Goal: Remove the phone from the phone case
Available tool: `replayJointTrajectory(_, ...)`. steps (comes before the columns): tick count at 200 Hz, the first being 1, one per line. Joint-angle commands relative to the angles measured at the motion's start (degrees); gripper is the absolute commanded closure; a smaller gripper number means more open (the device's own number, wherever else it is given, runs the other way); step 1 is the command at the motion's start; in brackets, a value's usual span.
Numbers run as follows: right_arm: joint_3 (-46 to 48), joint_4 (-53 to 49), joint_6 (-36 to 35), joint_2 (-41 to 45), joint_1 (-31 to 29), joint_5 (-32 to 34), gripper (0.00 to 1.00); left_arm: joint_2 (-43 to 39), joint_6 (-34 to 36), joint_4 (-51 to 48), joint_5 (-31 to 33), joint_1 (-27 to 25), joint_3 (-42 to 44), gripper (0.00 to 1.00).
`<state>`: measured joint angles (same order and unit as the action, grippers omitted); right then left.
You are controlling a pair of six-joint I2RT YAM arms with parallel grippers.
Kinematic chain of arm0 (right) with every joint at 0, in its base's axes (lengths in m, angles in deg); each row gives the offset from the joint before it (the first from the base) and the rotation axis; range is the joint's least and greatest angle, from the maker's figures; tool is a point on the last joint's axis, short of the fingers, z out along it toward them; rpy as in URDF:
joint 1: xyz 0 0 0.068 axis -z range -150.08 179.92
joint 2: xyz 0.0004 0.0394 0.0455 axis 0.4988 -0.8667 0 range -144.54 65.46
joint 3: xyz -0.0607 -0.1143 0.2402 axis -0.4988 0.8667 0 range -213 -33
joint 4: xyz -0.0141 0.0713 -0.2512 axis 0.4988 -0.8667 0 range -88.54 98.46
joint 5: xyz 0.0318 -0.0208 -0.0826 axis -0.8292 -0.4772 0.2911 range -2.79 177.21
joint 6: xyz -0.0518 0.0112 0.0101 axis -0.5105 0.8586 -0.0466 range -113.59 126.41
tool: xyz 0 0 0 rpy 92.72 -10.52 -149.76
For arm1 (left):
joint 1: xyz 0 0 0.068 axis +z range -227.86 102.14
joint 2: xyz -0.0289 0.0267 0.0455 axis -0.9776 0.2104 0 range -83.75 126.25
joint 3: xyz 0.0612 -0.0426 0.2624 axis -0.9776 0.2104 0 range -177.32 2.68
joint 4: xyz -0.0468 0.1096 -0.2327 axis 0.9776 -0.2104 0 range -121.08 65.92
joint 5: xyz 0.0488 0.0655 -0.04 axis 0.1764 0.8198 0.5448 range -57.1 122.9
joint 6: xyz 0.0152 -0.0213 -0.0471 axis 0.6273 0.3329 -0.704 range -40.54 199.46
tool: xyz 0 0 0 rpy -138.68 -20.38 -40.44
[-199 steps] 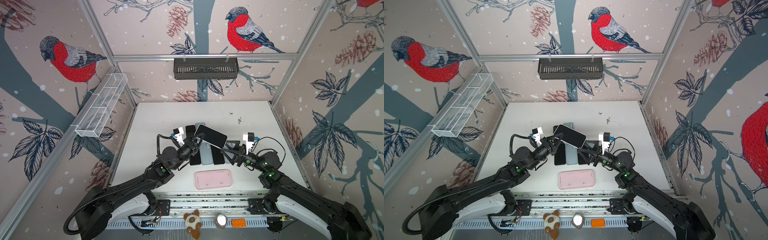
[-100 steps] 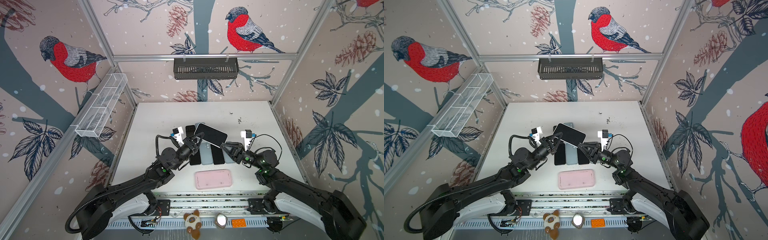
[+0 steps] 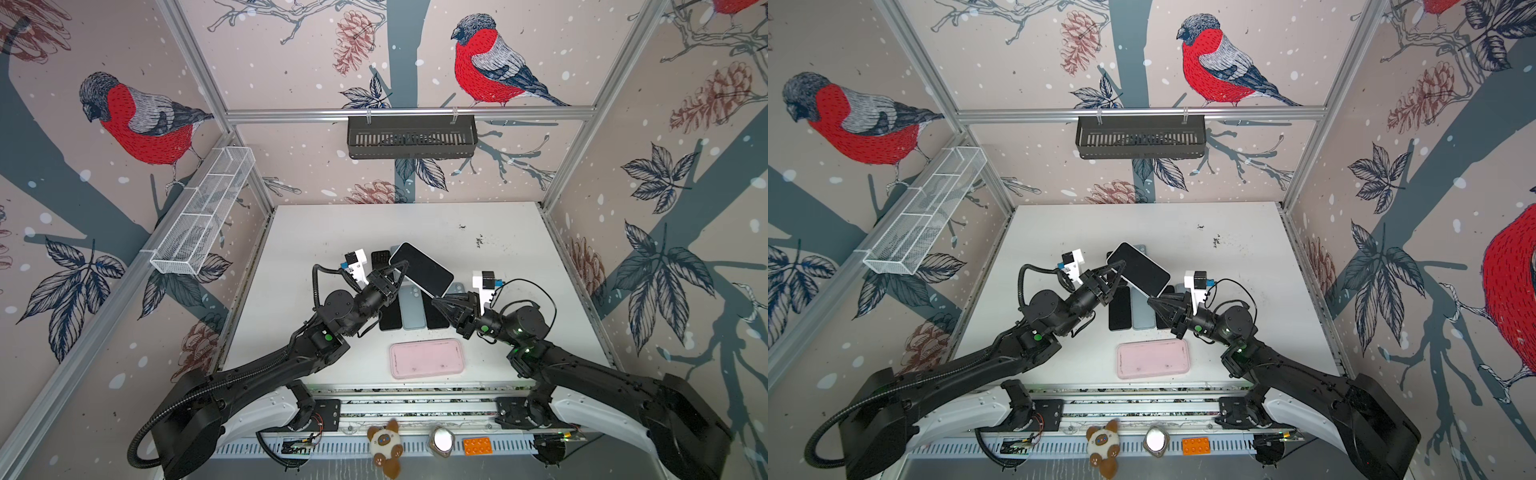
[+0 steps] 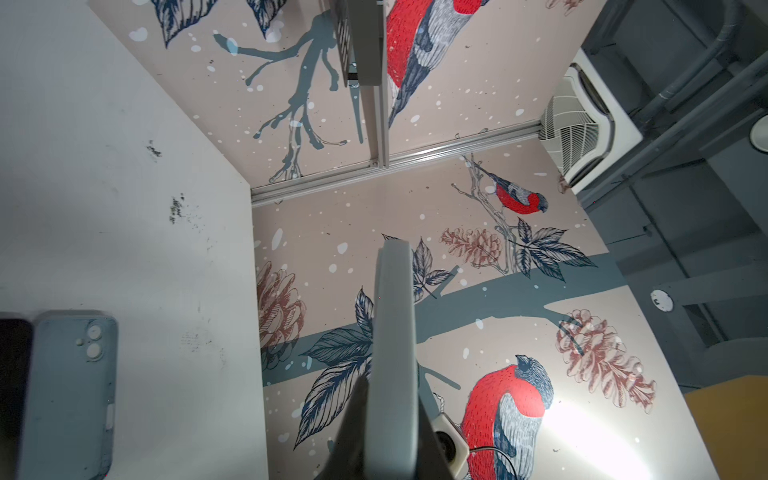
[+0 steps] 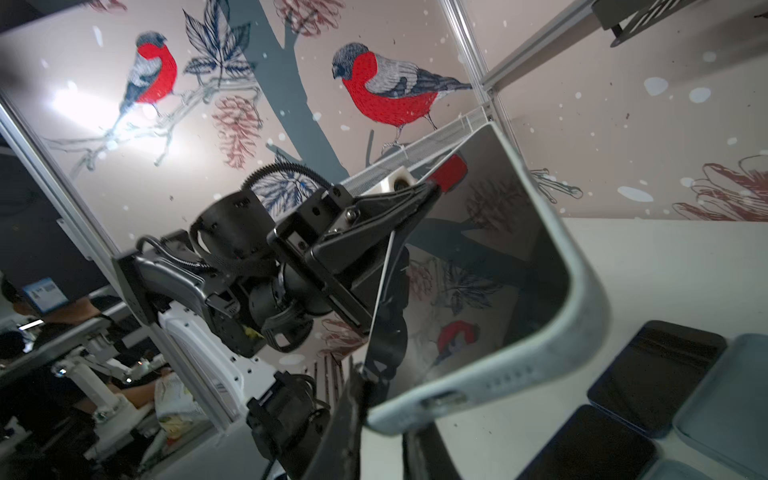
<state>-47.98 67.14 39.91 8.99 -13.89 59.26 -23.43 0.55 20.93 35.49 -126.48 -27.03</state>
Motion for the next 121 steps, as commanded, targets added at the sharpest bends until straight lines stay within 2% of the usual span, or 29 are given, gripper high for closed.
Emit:
replayJointTrajectory(1, -0.24, -9.0, -10.68, -0.23, -0.21, 3.26, 0.87, 0.22, -2.21, 3.33, -4.75, -0.36, -1.56, 1.0)
replayJointTrajectory(28, -1.36, -10.29, -11.07, 1.32, 1.38, 4.8, 0.93, 0.59, -1.87, 3.21, -5.64, -0.36, -2.06, 1.0)
replayJointTrajectory(62, -1.97, -10.57, -9.01, 3.31, 4.36, 3.86, 0.95, 0.69, -1.94, 3.98, -6.16, -0.29, -1.84, 1.0)
replayJointTrajectory(69, -1.18, -9.99, -8.68, 3.95, 4.55, 3.28, 0.89, 0.47, -2.11, 4.59, -6.11, -0.12, -1.51, 1.0)
replayJointTrajectory(79, 0.31, -10.52, -8.81, 5.25, 4.53, 3.49, 0.73, 0.13, -2.32, 4.99, -6.68, 0.25, -1.23, 1.0)
replayJointTrajectory(100, 3.47, -14.23, -7.61, 8.83, 6.14, 6.52, 0.46, -0.83, -2.07, 4.39, -8.04, 1.15, -1.07, 1.0)
replayJointTrajectory(121, 3.84, -17.16, -0.5, 11.35, 12.84, 1.66, 0.35, -1.71, -1.85, 4.54, -9.05, 2.19, -0.18, 1.0)
